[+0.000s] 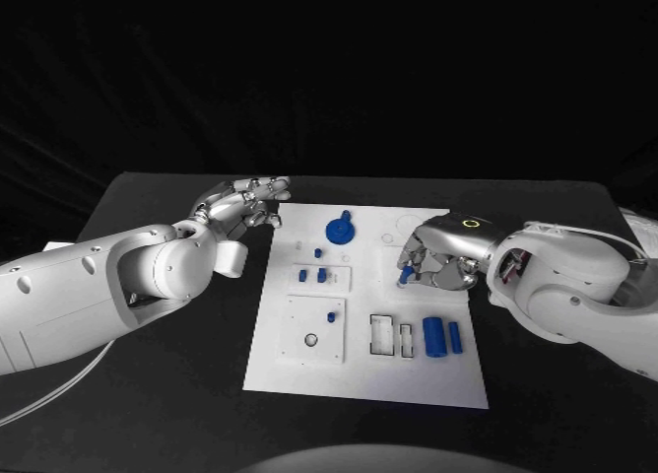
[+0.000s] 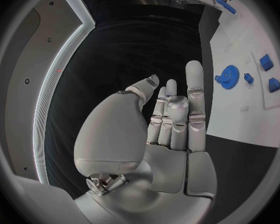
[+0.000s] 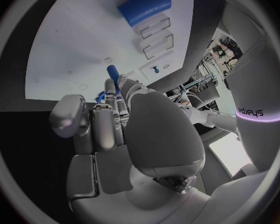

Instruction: Assemble the parts on the task board

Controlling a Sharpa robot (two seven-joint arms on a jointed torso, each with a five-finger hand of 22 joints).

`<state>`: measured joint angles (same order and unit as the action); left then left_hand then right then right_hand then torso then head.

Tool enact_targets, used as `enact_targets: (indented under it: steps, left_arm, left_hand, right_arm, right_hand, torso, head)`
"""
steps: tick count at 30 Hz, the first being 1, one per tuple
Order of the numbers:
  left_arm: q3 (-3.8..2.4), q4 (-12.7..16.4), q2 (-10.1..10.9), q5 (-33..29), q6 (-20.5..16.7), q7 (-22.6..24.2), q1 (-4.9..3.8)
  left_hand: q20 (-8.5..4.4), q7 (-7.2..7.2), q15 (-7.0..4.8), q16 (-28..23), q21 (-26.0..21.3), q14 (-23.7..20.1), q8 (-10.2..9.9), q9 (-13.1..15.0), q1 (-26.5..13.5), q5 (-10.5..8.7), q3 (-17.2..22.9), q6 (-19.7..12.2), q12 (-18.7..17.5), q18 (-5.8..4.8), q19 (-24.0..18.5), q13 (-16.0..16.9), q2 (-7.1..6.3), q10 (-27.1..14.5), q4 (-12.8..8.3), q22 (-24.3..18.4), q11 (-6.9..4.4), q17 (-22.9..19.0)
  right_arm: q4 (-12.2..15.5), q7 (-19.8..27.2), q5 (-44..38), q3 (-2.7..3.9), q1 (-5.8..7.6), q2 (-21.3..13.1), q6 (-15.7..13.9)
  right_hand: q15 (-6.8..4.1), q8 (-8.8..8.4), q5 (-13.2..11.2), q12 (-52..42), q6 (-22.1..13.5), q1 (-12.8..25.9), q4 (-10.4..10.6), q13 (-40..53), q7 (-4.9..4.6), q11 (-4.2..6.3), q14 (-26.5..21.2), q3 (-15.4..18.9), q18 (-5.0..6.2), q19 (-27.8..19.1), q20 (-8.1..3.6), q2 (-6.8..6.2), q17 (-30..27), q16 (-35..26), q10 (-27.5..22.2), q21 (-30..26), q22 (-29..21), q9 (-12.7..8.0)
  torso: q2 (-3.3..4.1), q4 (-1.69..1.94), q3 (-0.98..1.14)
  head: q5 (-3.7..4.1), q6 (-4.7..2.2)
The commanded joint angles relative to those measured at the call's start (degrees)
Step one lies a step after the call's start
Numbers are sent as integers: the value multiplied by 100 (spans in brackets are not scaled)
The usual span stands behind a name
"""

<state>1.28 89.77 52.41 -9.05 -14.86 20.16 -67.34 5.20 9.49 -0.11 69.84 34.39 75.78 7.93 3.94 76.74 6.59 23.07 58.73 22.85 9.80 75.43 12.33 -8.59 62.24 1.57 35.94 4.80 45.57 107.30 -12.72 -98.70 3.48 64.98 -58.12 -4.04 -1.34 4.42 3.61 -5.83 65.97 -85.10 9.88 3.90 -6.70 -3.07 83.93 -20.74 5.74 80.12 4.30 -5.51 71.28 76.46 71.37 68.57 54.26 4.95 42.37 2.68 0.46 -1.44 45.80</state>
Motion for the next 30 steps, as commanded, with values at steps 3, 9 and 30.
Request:
enact_targets:
  steps: [3,9,30]
  left_arm:
    - [-3,-3,-20,19,112,1,-3]
    - [-3,-10,-40,19,123,-6,-2]
    - [-3,-60,-125,19,154,-24,-2]
  left_hand:
    - [29,-2,10,-22,-22,-33,35,-5,-1,22,-17,-37,25,54,-24,6,-16,-24,-7,-10,1,-5]
    - [29,-2,10,-22,-22,-33,35,-5,-1,22,-17,-37,25,54,-24,6,-16,-24,-7,-10,1,-5]
    - [30,0,10,-28,-24,-41,35,-6,3,22,-18,-44,30,55,-26,6,-17,-34,-10,-10,3,-21]
  right_arm:
    - [166,-2,537,18,74,-33,2]
    - [350,70,746,24,103,129,-37]
    - [-46,444,77,-6,-622,1565,-70]
  right_hand:
    - [-41,39,-3,34,37,80,0,3,2,4,293,-31,76,2,-44,-3,10,36,39,15,11,5]
    - [-40,34,1,45,36,89,-1,2,-9,0,294,-39,76,1,-45,-7,15,40,38,12,7,5]
    - [-26,-3,70,113,22,83,-56,-3,-42,-21,292,-119,79,-7,-40,-8,10,42,29,-6,-23,1]
  torso:
    - [0,3,-2]
    - [6,11,1]
    - [5,3,-5]
  head:
    - [-15,-9]
    - [-76,-8]
    - [-606,133]
